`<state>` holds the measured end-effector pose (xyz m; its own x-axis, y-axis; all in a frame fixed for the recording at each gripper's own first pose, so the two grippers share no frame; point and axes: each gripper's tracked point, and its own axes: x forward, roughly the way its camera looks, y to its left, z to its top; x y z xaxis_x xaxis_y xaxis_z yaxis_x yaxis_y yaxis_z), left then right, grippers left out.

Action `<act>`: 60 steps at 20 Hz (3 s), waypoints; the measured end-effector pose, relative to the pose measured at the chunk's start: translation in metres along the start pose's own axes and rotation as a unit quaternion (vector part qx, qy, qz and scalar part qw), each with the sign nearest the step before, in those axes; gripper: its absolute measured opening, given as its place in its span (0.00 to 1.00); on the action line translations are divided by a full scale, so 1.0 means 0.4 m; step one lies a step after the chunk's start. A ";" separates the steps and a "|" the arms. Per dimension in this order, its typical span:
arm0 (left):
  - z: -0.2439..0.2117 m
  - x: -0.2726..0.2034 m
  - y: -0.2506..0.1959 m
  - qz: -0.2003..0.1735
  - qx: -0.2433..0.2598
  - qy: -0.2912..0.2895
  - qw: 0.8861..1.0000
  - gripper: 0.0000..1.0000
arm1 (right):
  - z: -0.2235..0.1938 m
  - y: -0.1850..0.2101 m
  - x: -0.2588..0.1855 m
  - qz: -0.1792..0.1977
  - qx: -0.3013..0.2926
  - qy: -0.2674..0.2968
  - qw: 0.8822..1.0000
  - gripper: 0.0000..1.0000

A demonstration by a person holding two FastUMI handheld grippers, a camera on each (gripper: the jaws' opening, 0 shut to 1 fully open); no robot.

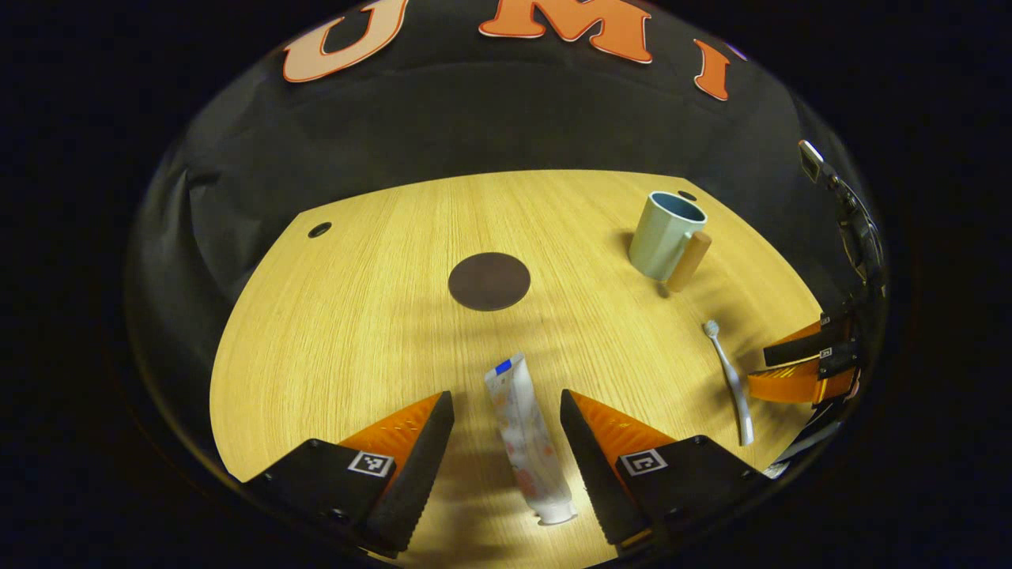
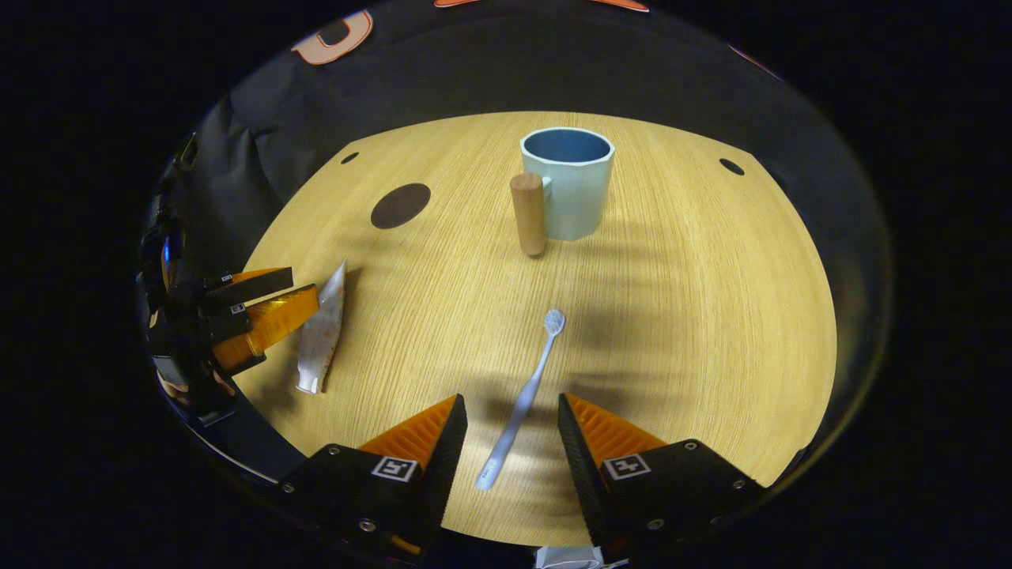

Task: Put the toothbrush and toothpaste on the desktop into the cup, then pick up the cup and place it on the coaster on the desktop.

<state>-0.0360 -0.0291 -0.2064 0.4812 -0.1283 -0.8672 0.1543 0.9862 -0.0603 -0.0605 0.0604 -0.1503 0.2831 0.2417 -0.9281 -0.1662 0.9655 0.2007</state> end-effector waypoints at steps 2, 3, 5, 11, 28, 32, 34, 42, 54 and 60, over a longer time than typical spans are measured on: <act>-0.027 0.024 -0.001 0.004 -0.015 0.024 1.000 0.79 | -0.004 -0.011 0.018 -0.010 0.009 0.010 1.000 0.65; -0.040 0.032 -0.009 0.000 -0.021 0.039 0.999 0.74 | -0.006 -0.011 0.020 -0.012 0.011 0.014 1.000 0.62; -0.072 0.047 -0.021 -0.009 -0.037 0.066 0.997 0.63 | -0.015 -0.003 0.022 -0.010 0.020 0.028 0.999 0.59; -0.077 0.067 -0.075 -0.016 -0.074 0.130 0.989 0.51 | -0.044 0.010 0.039 -0.007 0.026 0.067 0.997 0.57; 0.484 0.285 -0.043 -0.041 -0.111 0.113 0.987 0.18 | 0.021 -0.024 0.070 -0.023 0.018 0.027 0.999 0.07; 0.717 0.371 -0.011 -0.041 -0.119 0.104 0.987 0.18 | 0.066 -0.001 0.040 0.013 0.039 -0.016 0.999 0.07; 0.788 0.333 0.043 -0.039 -0.120 0.093 0.988 0.18 | 0.081 0.001 0.023 0.029 0.047 -0.037 0.998 0.07; 1.084 0.165 0.303 -0.036 -0.109 0.057 0.992 0.18 | 0.202 0.002 -0.069 0.054 0.041 -0.146 0.987 0.07; 1.207 0.142 0.302 -0.018 -0.082 -0.009 0.996 0.18 | 0.496 -0.044 -0.188 0.057 -0.007 -0.352 0.934 0.07; 1.274 0.047 0.317 0.001 -0.060 -0.060 0.996 0.18 | 0.608 -0.056 -0.214 0.061 -0.012 -0.430 0.901 0.07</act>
<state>0.4325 0.0401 0.0215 0.5822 -0.1304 -0.8026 0.0521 0.9910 -0.1232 0.1488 0.0417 0.0007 0.8863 0.3420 -0.3122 -0.2632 0.9268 0.2679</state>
